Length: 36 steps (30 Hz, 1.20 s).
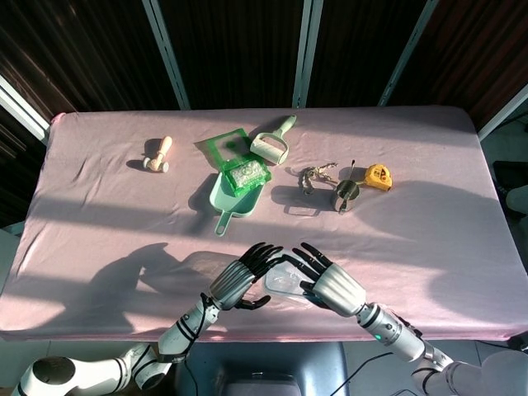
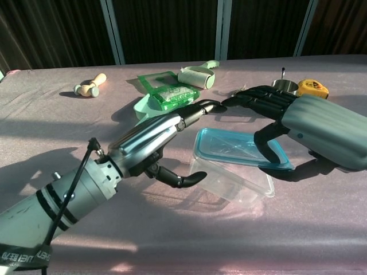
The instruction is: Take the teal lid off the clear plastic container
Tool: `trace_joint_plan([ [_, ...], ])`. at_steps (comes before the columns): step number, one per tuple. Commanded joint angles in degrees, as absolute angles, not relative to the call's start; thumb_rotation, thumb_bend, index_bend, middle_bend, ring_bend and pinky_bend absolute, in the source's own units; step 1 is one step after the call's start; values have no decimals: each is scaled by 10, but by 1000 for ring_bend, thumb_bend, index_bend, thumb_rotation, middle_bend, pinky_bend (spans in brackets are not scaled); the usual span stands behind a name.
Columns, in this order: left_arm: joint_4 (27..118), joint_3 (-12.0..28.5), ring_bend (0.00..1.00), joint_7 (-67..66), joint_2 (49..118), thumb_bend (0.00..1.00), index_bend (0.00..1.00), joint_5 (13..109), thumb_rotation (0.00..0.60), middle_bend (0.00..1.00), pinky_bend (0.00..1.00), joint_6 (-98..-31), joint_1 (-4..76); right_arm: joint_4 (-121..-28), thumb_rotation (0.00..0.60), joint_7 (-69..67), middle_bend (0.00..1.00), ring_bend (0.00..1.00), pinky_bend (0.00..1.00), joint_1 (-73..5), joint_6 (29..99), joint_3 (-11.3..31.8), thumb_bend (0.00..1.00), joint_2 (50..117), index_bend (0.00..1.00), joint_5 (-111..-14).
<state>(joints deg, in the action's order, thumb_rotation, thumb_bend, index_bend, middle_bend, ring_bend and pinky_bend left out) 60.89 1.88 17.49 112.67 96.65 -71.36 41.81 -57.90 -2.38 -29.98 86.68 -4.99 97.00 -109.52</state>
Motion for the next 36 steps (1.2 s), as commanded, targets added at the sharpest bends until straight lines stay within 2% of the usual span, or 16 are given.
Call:
trace_joint_plan([
  [1, 614, 27, 0, 172, 1116, 285, 0, 961, 600, 0, 0, -720, 416, -590, 600, -16, 186, 10, 0, -302, 875, -43, 681, 960, 818, -1095],
  [13, 650, 45, 0, 176, 1049, 286, 0, 941, 600, 0, 0, -752, 396, -630, 600, 23, 186, 10, 0, -305, 859, -11, 681, 899, 818, -1058],
  [21, 675, 30, 0, 167, 1013, 290, 0, 946, 600, 0, 0, -766, 377, -549, 600, 44, 186, 10, 0, -289, 806, -14, 681, 915, 798, -1011],
  [26, 691, 13, 0, 146, 987, 291, 0, 952, 600, 0, 0, -773, 362, -486, 600, 27, 186, 10, 0, -287, 757, -12, 680, 946, 725, -979],
  [27, 694, 10, 0, 139, 979, 291, 0, 953, 600, 0, 0, -777, 357, -485, 600, 19, 186, 10, 0, -288, 746, -13, 680, 947, 672, -974],
  [30, 711, -5, 0, 125, 948, 291, 0, 951, 600, 0, 0, -785, 336, -493, 600, -2, 144, 3, 0, -291, 725, -17, 647, 942, 418, -967],
  [32, 728, -13, 0, 115, 922, 291, 0, 947, 600, 0, 0, -783, 327, -512, 600, -10, 71, 0, 0, -292, 718, -18, 524, 933, 213, -964],
  [33, 738, -16, 0, 110, 911, 291, 0, 945, 600, 0, 0, -780, 323, -522, 600, -11, 33, 0, 0, -292, 714, -19, 426, 928, 111, -963],
  [34, 755, -20, 0, 104, 896, 292, 0, 942, 600, 0, 0, -776, 319, -540, 600, -6, 10, 0, 0, -291, 708, -22, 329, 918, 44, -961],
  [36, 781, -24, 0, 93, 871, 292, 0, 938, 600, 0, 0, -771, 314, -571, 600, 3, 0, 0, 0, -289, 709, -26, 195, 902, 0, -964],
])
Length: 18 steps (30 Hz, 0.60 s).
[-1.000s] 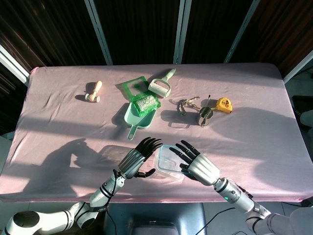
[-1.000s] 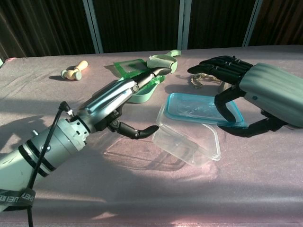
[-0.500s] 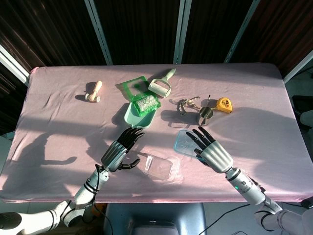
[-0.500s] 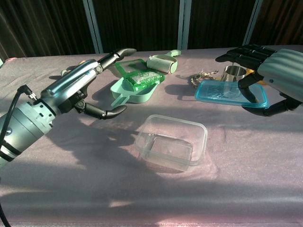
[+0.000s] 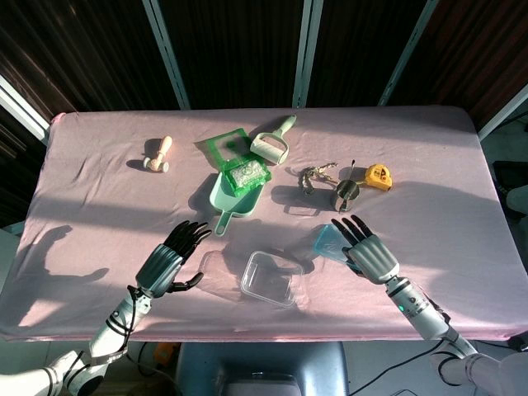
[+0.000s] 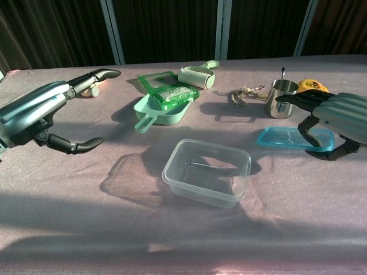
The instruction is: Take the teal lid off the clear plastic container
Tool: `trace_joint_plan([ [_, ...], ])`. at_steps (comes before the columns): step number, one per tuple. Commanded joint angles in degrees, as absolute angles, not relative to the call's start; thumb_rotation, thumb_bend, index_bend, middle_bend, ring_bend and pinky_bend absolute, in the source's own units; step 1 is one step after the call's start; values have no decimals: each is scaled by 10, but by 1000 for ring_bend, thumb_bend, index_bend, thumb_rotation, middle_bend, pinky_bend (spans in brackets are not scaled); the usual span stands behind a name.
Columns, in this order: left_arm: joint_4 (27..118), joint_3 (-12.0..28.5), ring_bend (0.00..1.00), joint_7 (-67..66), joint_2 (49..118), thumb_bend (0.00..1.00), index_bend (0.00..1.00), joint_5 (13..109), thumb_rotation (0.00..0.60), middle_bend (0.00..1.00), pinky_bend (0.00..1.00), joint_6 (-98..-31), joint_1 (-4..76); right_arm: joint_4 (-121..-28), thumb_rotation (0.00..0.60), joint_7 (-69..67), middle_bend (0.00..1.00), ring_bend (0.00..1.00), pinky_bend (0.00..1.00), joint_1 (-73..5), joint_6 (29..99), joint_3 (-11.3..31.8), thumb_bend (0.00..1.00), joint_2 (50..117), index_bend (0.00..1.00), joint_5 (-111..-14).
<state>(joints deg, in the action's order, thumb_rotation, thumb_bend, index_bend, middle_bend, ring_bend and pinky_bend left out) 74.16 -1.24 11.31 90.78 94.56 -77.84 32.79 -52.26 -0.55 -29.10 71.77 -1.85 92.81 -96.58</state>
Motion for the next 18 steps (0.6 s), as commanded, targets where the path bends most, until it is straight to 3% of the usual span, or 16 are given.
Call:
trace_joint_plan([
  [1, 797, -28, 0, 82, 854, 291, 0, 935, 600, 0, 0, -769, 309, -593, 600, 15, 0, 0, 0, -286, 710, -31, 135, 888, 0, -966],
  [5, 854, -52, 0, 57, 791, 291, 0, 923, 600, 0, 0, -760, 286, -696, 600, 46, 0, 0, 0, -266, 708, -52, 48, 821, 0, -962],
  [10, 888, -77, 0, 65, 738, 291, 0, 917, 600, 0, 0, -787, 243, -810, 600, 64, 0, 0, 0, -240, 711, -77, 37, 730, 0, -953],
  [14, 911, -96, 0, 18, 700, 296, 0, 902, 600, 0, 0, -830, 190, -892, 600, 107, 0, 0, 0, -189, 770, -83, 39, 661, 0, -928],
  [18, 927, -98, 0, -52, 689, 317, 0, 886, 600, 0, 0, -906, 123, -952, 600, 170, 0, 0, 0, -103, 882, -74, 41, 625, 0, -886],
])
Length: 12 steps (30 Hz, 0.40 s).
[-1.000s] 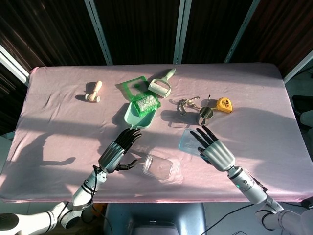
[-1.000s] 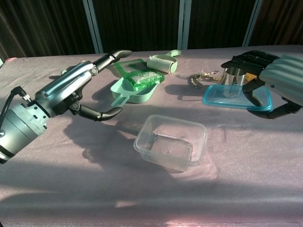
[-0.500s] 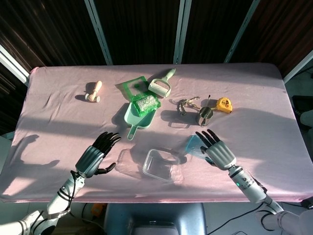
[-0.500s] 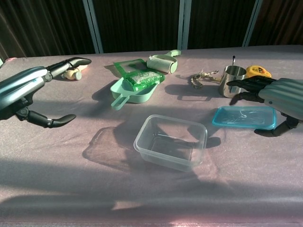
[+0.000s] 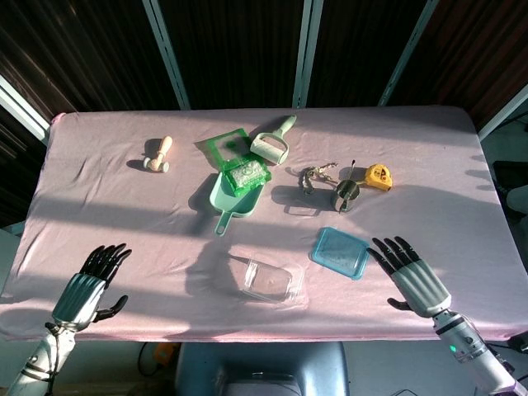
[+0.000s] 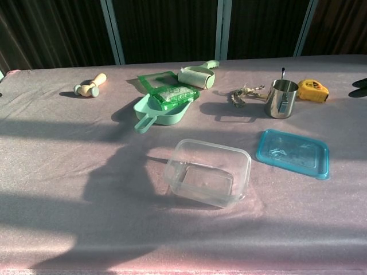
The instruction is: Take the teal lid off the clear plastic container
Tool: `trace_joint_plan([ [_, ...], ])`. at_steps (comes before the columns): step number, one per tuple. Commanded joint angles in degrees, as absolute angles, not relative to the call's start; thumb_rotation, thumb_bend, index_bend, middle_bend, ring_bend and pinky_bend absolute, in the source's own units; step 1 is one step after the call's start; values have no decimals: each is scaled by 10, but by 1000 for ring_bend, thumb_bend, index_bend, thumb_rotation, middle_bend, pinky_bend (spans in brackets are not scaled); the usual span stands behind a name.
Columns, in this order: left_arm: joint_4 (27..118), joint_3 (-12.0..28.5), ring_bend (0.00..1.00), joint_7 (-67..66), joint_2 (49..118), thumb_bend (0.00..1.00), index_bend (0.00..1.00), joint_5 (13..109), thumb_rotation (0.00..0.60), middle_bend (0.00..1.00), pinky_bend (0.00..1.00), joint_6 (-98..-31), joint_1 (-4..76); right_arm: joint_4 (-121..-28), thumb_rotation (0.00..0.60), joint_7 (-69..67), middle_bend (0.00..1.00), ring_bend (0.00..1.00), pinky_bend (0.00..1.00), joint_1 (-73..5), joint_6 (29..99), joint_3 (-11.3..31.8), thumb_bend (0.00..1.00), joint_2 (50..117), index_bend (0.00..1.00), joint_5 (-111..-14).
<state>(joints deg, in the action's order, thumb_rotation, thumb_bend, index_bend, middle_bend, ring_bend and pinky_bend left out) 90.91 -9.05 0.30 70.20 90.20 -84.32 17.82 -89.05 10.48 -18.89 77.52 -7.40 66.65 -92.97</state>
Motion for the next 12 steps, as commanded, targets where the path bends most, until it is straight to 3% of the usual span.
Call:
trace_joint_plan([
  [1, 923, -96, 0, -57, 696, 320, 0, 888, 600, 0, 0, -924, 110, -952, 600, 171, 0, 0, 0, -87, 904, -73, 41, 626, 0, -882],
  [4, 898, -90, 0, -72, 718, 335, 0, 900, 600, 0, 0, -954, 85, -934, 600, 128, 0, 0, 0, -47, 950, -67, 41, 635, 0, -871],
  [12, 896, -86, 0, -72, 719, 341, 0, 923, 600, 0, 0, -936, 78, -932, 600, 98, 0, 0, 0, -30, 954, -50, 41, 625, 0, -874],
])
